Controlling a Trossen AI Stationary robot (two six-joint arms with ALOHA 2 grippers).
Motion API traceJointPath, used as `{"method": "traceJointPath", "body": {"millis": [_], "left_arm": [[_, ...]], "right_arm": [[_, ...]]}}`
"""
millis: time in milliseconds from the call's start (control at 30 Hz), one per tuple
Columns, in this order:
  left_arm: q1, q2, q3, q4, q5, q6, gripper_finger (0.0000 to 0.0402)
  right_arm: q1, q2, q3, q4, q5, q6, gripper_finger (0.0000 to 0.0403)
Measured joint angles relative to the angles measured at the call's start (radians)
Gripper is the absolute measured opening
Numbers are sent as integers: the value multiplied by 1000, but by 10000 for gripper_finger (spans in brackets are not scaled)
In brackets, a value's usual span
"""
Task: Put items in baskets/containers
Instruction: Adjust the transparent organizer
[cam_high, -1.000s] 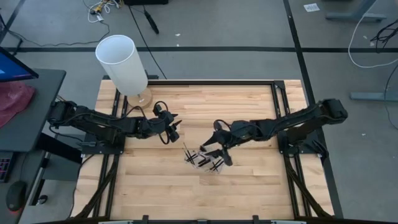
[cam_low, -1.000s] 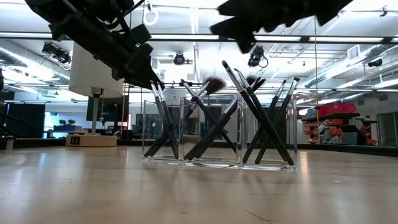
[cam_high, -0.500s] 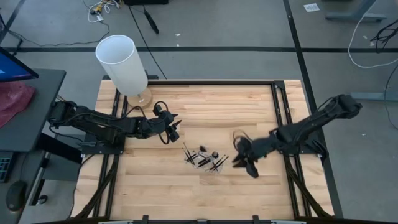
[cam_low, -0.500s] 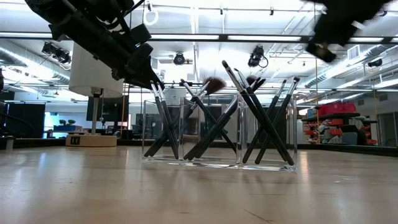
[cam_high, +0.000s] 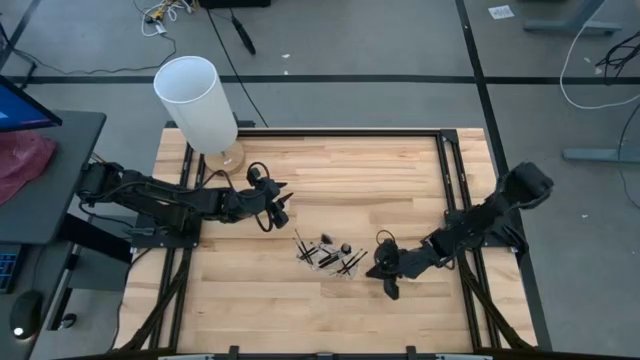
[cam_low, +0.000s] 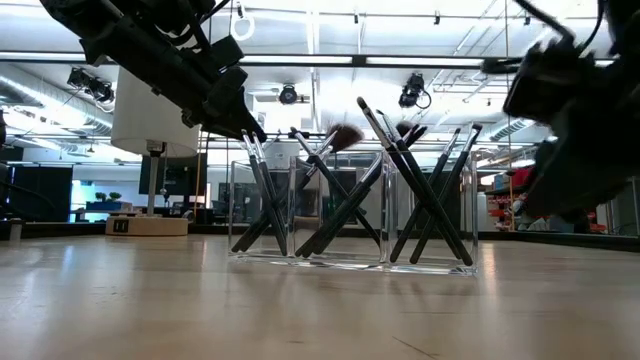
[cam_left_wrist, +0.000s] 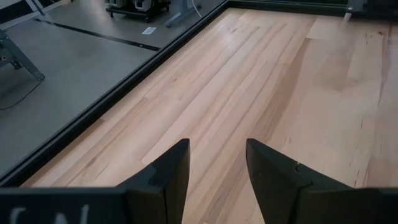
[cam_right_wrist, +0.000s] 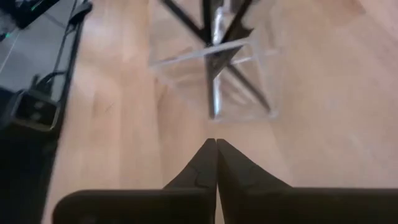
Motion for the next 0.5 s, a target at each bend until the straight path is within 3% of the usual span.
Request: {"method": "traceJointPath", "body": {"millis": [267, 500], "left_arm": [[0, 0, 0, 3, 0, 0, 161], [0, 0, 0, 5, 0, 0, 161]], "right_arm": [[-48, 113, 0, 189, 48, -56, 5], [-112, 115, 0, 194, 85, -112, 3]]}}
